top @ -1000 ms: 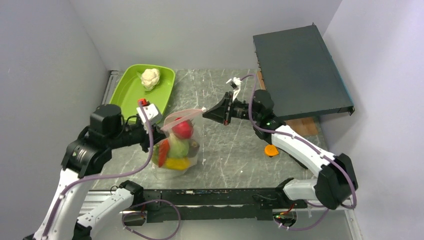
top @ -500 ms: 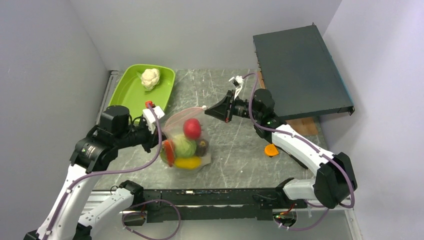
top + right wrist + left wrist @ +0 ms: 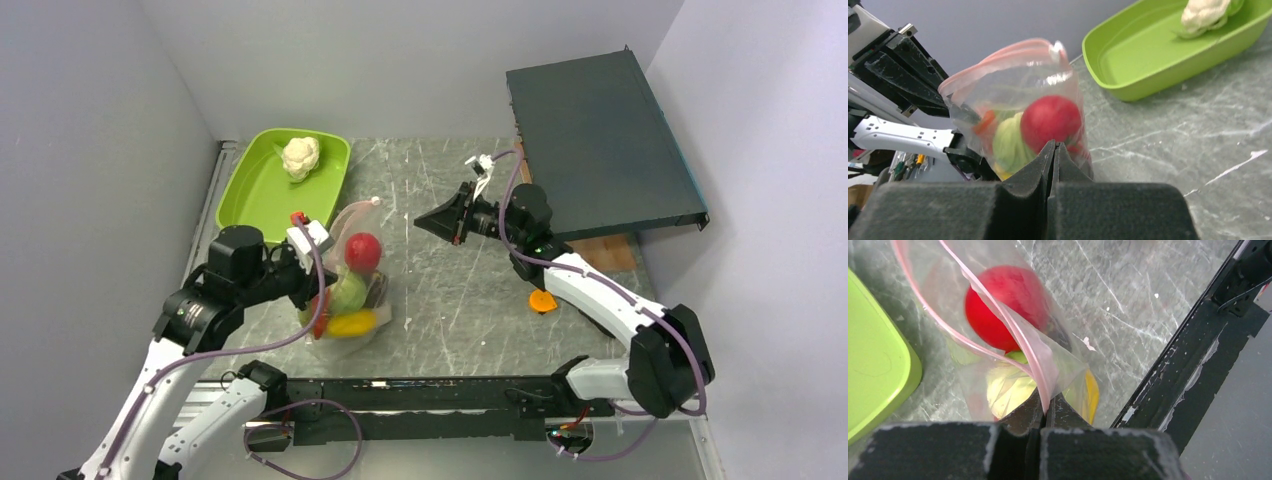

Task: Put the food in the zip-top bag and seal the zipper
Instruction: Adjust the zipper food storage bag at the center of the board.

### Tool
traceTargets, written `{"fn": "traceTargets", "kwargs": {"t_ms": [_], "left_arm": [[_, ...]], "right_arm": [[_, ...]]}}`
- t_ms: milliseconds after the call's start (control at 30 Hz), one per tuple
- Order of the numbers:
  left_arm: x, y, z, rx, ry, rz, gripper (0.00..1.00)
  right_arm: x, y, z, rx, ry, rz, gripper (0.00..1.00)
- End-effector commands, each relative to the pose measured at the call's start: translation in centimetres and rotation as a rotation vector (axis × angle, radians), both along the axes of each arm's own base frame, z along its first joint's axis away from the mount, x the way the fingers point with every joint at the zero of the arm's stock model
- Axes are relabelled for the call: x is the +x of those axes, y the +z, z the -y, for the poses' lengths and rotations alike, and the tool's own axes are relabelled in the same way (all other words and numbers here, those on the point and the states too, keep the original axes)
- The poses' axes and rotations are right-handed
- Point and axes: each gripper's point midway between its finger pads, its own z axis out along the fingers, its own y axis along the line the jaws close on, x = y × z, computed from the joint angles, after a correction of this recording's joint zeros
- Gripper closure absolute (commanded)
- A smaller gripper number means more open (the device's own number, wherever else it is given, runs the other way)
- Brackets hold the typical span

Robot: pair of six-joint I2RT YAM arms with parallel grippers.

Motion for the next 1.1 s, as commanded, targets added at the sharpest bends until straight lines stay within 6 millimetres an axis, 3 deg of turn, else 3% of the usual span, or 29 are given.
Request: {"fn": "traceTargets", "kwargs": {"t_ms": [0,100,167,233,267,400,500,700,800,900,1067], "left_arm": [[0.1,1.0,0.6,-0.029,-0.042,0.063,1.00],[-1.1,1.9,1.4,-0.058,-0.134,0.106,1.00],[-1.8,2.4,1.6,-0.071,-0.174,0.135,1.00],[-2.0,2.7,1.5,-0.072,-0.177,0.160,1.00],[-2.1,2.8,1.4,-0.071,-0.179,0.168,1.00],[-2.7,3.3,1.4,-0.072,-0.201,0.184,1.00],[-2.9,3.2,1.5,-0.075,-0.211,0.181,1.00],[-2.8,2.5,1.4,-0.056,-0.208,0.164,1.00],[-2.9,2.4,1.5,-0.058,-0.219,0.163,1.00],[-3.0,2.6,1.5,-0.063,-0.222,0.165,1.00],[-3.0,2.7,1.3,-0.054,-0.213,0.170,1.00]], "right_arm": [[0.1,0.8,-0.3,0.031,0.022,0.050,1.00],[0.5,0.1,-0.5,0.001,0.041,0.048,0.96],[0.6,0.2,-0.9,0.011,0.106,0.050,0.80],[0.6,0.1,-1.6,0.015,0.169,0.042,0.54],[0.6,0.0,-2.0,0.017,0.203,0.036,0.48],[0.0,0.5,-2.7,0.062,0.306,0.073,0.31],[-1.3,1.3,-3.3,0.092,0.417,0.104,0.28],[-3.9,1.6,-4.3,0.121,0.562,0.109,0.27],[-4.1,1.3,-5.2,0.108,0.566,0.104,0.29],[-3.9,1.3,-6.0,0.104,0.560,0.106,0.39],[-3.8,1.4,-6.0,0.109,0.553,0.099,0.67]]}}
